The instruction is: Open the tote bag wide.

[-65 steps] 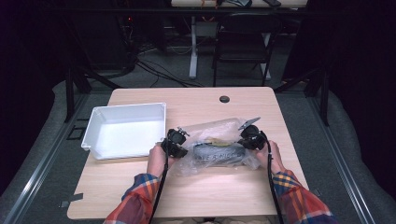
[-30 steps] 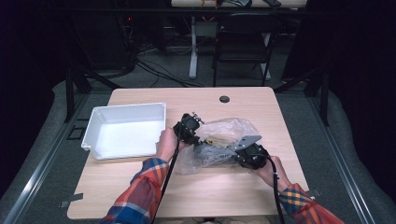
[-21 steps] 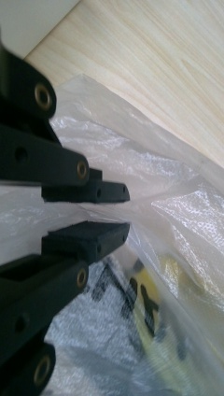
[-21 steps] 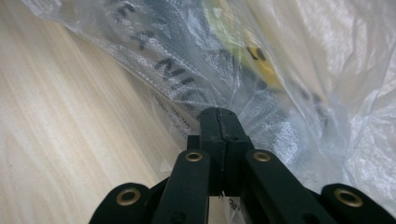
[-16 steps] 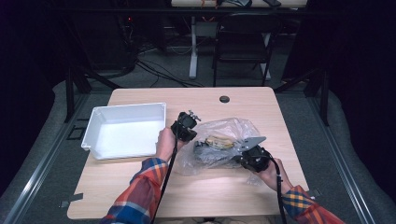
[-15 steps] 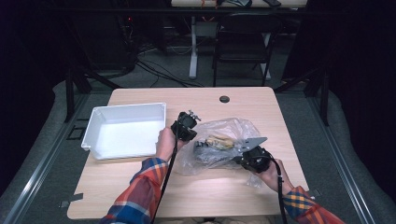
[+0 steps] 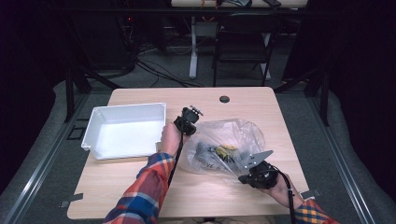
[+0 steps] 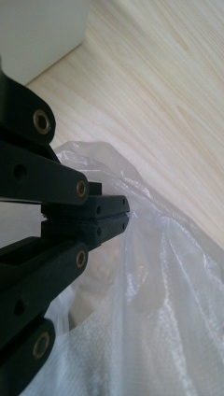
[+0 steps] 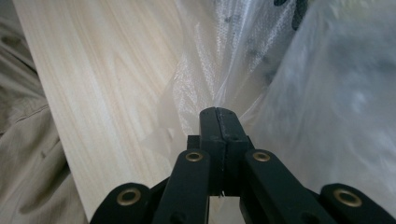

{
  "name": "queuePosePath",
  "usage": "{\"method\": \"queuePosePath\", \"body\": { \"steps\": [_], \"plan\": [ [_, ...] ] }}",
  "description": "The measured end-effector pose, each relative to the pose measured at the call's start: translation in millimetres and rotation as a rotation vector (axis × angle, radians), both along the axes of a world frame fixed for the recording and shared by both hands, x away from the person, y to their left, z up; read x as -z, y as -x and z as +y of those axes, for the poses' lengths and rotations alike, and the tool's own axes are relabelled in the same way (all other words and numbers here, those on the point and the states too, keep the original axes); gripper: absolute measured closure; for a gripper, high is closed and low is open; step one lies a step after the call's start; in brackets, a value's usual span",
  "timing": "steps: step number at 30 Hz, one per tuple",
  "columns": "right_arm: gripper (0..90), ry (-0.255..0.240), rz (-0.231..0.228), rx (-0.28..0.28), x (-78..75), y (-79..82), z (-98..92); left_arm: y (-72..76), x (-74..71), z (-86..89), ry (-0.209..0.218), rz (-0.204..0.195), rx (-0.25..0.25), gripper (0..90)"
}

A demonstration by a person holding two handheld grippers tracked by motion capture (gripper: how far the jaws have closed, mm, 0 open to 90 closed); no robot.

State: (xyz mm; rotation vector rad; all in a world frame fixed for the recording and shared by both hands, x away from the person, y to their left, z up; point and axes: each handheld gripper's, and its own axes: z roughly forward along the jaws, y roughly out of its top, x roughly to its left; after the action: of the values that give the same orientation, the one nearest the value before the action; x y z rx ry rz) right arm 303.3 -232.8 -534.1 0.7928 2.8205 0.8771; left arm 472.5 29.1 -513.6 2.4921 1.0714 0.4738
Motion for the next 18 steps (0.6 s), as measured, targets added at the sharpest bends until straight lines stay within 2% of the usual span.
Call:
{"method": "queuePosePath", "body": {
  "steps": [4, 5, 6, 7, 9, 11, 14, 16, 18],
  "plan": [
    [90.0, 0.026, 0.017, 0.004, 5.0, -2.5, 0.7, -8.1, 8.9, 0.5, -0.008, 0.046, -0.018, 89.2],
    [90.0, 0.035, 0.010, 0.006, 4.3, -4.0, 0.2, -8.2, 9.2, 1.1, 0.002, 0.057, -0.019, 86.5],
    [90.0, 0.023, 0.009, 0.009, 3.5, -4.8, -0.1, -7.2, 8.6, 1.6, 0.029, 0.065, -0.022, 83.2],
    [82.7, 0.009, 0.000, 0.013, 1.2, -5.1, -0.4, -5.8, 5.3, 3.4, 0.041, 0.067, -0.020, 76.9],
    [73.2, -0.028, 0.000, 0.021, -4.9, -5.6, -0.9, -0.5, -3.5, 7.5, 0.082, 0.062, -0.006, 71.6],
    [64.3, -0.051, -0.024, 0.021, -13.2, -4.5, -1.0, 7.0, -13.7, 11.3, 0.104, 0.048, 0.002, 62.3],
    [53.2, -0.087, -0.063, 0.023, -27.0, -3.3, -0.4, 20.1, -31.4, 16.3, 0.152, 0.032, 0.025, 53.7],
    [50.9, -0.117, -0.083, 0.032, -35.7, -2.9, 0.0, 29.0, -41.9, 17.4, 0.177, 0.020, 0.046, 50.5],
    [47.7, -0.133, -0.123, 0.046, -45.8, -3.1, -1.0, 41.0, -53.0, 16.4, 0.197, 0.010, 0.086, 46.1]
  ]
}}
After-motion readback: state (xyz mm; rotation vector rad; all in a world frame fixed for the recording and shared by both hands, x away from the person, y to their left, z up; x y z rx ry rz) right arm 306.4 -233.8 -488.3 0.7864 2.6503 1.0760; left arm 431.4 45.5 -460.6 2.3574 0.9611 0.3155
